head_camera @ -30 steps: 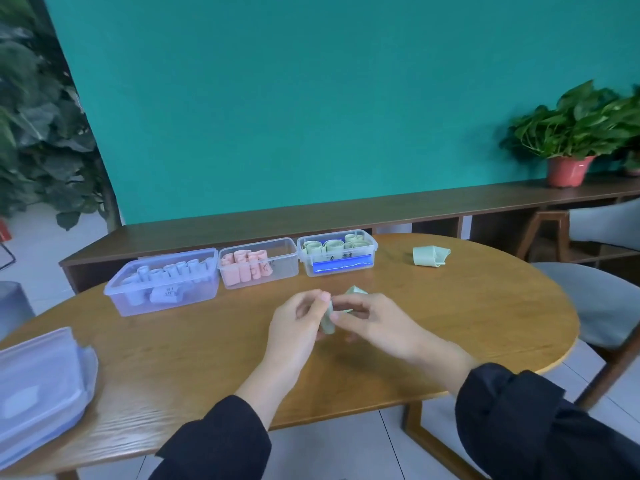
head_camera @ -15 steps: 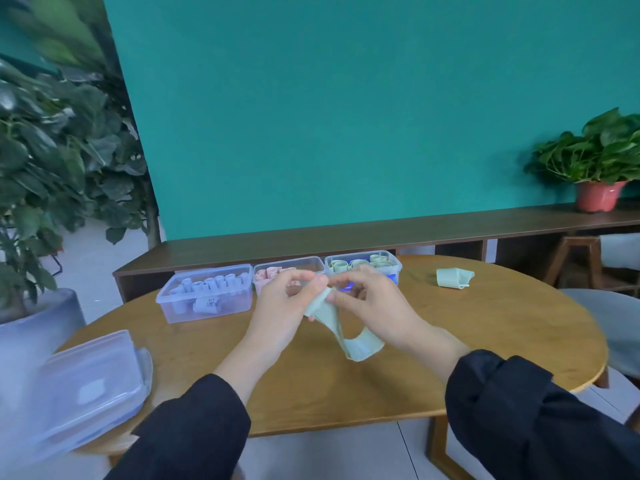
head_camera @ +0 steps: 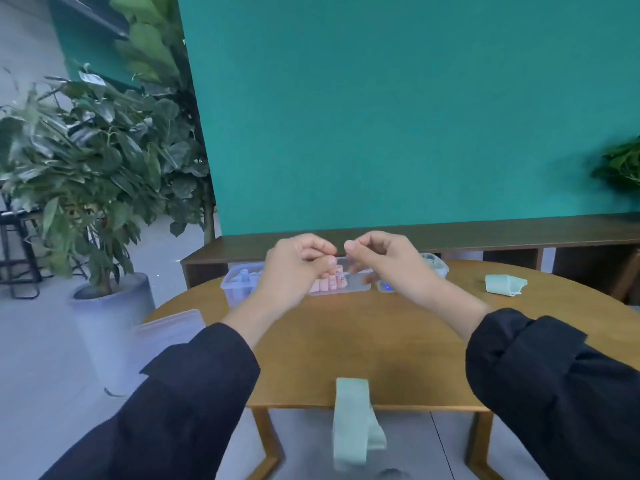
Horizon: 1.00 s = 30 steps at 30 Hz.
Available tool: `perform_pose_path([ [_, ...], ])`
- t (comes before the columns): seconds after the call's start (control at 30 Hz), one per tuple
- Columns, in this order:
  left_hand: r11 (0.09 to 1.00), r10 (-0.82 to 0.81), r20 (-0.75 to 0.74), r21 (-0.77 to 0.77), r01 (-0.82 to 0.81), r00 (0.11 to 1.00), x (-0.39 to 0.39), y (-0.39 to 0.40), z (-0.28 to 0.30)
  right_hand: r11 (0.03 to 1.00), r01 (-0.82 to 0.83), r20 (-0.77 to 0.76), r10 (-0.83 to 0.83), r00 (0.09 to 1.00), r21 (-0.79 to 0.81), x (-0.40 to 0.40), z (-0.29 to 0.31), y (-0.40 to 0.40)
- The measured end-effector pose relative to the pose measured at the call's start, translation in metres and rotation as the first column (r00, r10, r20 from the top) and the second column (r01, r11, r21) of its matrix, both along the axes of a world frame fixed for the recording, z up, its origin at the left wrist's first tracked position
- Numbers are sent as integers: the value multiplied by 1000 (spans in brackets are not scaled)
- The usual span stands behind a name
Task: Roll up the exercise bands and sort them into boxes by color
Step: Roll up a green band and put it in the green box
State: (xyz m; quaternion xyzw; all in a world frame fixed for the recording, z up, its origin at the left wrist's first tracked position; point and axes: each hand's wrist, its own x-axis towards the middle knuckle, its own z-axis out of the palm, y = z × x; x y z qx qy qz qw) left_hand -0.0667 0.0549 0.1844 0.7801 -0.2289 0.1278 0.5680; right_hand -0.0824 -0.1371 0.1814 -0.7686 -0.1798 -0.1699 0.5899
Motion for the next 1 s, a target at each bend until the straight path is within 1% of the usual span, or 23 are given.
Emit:
perform_pose_path([
  [0.07, 991, 29, -45, 135, -23, 999, 2, 11, -37, 996, -12, -71, 6, 997, -87, 1, -27, 1],
  [0.13, 975, 41, -86, 220, -21, 995, 3, 22, -71, 987, -19, -134, -2, 991, -161, 3, -54, 2],
  [0.23, 971, 38, -117, 241, -9, 992, 5, 28, -105, 970, -28, -207, -24, 978, -241, 7, -92, 3],
  [0.33, 964, 57, -139, 264, -19, 989, 3, 24, -129, 961, -34, -228, -31, 973, -274, 9, -122, 5],
  [0.43, 971, 53, -127, 239, -21, 991, -10, 18, -150, 967, -16, -226, -43, 973, -255, 4, -146, 13],
  [0.53, 982, 58, -132, 184, -33, 990, -30, 20, -174, 976, -55, -222, 7, 975, -212, -10, -171, 26],
  [0.67, 993, 79, -144, 98, -65, 986, -54, 38, -207, 989, -49, -173, 24, 985, -141, -33, -193, 34],
  [0.73, 994, 75, -149, 93, -61, 986, -65, 49, -227, 987, -113, -219, 86, 972, -115, -44, -205, 36],
  [0.8, 984, 69, -194, 172, -35, 979, -68, 59, -248, 967, -194, -301, 137, 944, -167, -49, -224, 38],
  [0.87, 948, 68, -296, 317, 31, 953, -63, 64, -275, 929, -278, -434, 152, 888, -245, -45, -252, 39],
  [0.93, 896, 95, -382, 434, 88, 919, -50, 68, -310, 892, -348, -569, 132, 812, -289, -37, -287, 38],
  [1.0, 867, 150, -460, 486, 107, 875, -35, 73, -351, 833, -409, -637, 90, 765, -373, -28, -325, 35],
])
